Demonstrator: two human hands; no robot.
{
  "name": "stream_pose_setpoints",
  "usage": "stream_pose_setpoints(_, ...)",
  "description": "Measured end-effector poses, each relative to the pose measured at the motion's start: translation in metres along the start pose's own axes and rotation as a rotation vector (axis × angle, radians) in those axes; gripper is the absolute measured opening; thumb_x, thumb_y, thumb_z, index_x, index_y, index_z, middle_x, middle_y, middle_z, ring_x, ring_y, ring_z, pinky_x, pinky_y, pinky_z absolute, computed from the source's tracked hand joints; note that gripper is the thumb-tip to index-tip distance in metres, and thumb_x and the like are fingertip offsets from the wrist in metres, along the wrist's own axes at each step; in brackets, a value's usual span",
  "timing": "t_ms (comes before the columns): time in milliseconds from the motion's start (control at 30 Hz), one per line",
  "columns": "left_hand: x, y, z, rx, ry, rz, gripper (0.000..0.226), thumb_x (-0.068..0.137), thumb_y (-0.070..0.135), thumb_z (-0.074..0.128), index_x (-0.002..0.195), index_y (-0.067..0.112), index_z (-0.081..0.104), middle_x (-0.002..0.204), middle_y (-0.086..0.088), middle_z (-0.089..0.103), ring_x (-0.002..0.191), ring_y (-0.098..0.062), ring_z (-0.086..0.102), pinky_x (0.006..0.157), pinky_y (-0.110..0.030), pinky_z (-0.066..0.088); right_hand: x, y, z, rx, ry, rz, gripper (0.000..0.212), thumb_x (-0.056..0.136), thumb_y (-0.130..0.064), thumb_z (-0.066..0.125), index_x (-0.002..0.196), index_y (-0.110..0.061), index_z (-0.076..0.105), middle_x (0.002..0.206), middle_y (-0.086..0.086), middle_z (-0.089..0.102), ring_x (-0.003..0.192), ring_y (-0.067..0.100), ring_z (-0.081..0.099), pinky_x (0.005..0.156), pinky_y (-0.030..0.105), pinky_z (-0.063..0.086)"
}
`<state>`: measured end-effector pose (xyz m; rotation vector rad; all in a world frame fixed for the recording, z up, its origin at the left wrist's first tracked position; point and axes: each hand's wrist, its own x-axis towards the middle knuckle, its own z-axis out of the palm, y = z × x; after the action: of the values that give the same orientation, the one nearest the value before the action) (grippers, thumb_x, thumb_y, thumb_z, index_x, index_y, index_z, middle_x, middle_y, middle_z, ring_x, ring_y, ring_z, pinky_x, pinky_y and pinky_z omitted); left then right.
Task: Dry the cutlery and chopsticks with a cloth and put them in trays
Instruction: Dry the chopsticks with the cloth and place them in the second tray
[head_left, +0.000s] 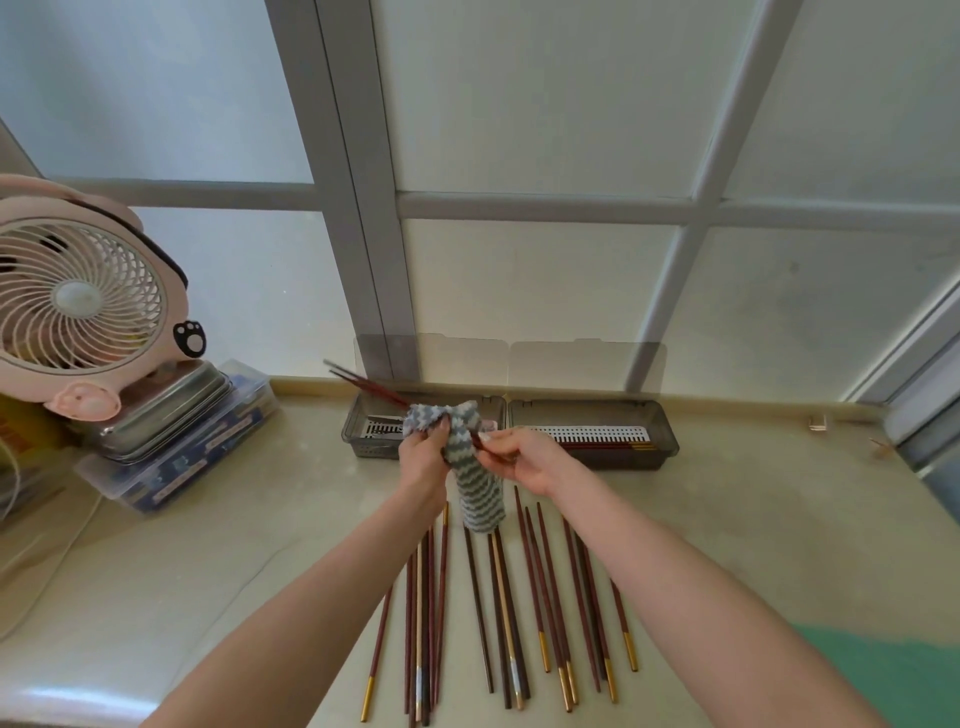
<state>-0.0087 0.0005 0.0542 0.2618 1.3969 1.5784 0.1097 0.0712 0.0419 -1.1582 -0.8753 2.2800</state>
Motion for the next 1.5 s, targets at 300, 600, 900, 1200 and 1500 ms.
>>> stream_pose_setpoints(300, 0.003, 0.011, -0.007, 0.08, 0.118, 0.005, 0.035, 0.079, 0.016, 0.072, 0.106, -0.003, 0.061, 0.096, -0.014, 0.066, 0.087, -0.027, 0.064, 0.075, -0.037, 0.052, -0.012, -0.005, 0.003, -0.314, -0.163, 0.061, 0.013, 0.095, -0.001, 0.048, 0.085, -0.005, 0.054, 0.073, 0.009, 0.06, 0.057, 0.011, 0.056, 0.05, 0.017, 0.049)
stream_pose_setpoints(600, 0.033, 0.075, -0.033, -0.034, 0.314, 0.056, 0.036, 0.075, 0.019, 0.076, 0.103, 0.004, 0.06, 0.099, -0.006, 0.065, 0.092, -0.025, 0.063, 0.088, -0.043, 0.051, -0.017, 0.001, -0.019, -0.295, -0.229, 0.127, 0.018, 0.095, -0.001, 0.047, 0.08, -0.006, 0.056, 0.073, 0.01, 0.058, 0.053, 0.011, 0.053, 0.044, 0.015, 0.044)
stream_pose_setpoints(900, 0.034, 0.073, -0.039, -0.029, 0.393, 0.126, 0.04, 0.079, 0.028, 0.071, 0.109, 0.005, 0.058, 0.109, -0.007, 0.064, 0.102, -0.026, 0.061, 0.094, -0.045, 0.049, -0.015, 0.005, -0.023, -0.317, -0.18, 0.106, 0.011, 0.092, 0.001, 0.052, 0.083, -0.003, 0.057, 0.071, 0.013, 0.059, 0.052, 0.013, 0.052, 0.042, 0.016, 0.042)
stream_pose_setpoints(1200, -0.01, -0.002, -0.004, 0.085, 0.095, -0.019, 0.024, 0.085, 0.012, 0.065, 0.104, -0.001, 0.06, 0.09, -0.009, 0.064, 0.08, -0.019, 0.061, 0.068, -0.029, 0.049, -0.007, 0.004, 0.016, -0.25, -0.108, -0.036, 0.009, 0.091, 0.004, 0.052, 0.092, 0.004, 0.061, 0.079, 0.013, 0.061, 0.065, 0.016, 0.059, 0.055, 0.019, 0.053)
stream_pose_setpoints(1500, 0.005, 0.013, 0.003, -0.014, 0.08, -0.012, 0.022, 0.086, 0.015, 0.064, 0.102, 0.001, 0.06, 0.096, -0.014, 0.066, 0.087, -0.028, 0.064, 0.079, -0.039, 0.052, -0.003, 0.01, 0.013, 0.028, -0.107, -0.202, 0.009, 0.091, 0.004, 0.053, 0.098, 0.002, 0.059, 0.072, 0.012, 0.069, 0.061, 0.017, 0.069, 0.058, 0.025, 0.058)
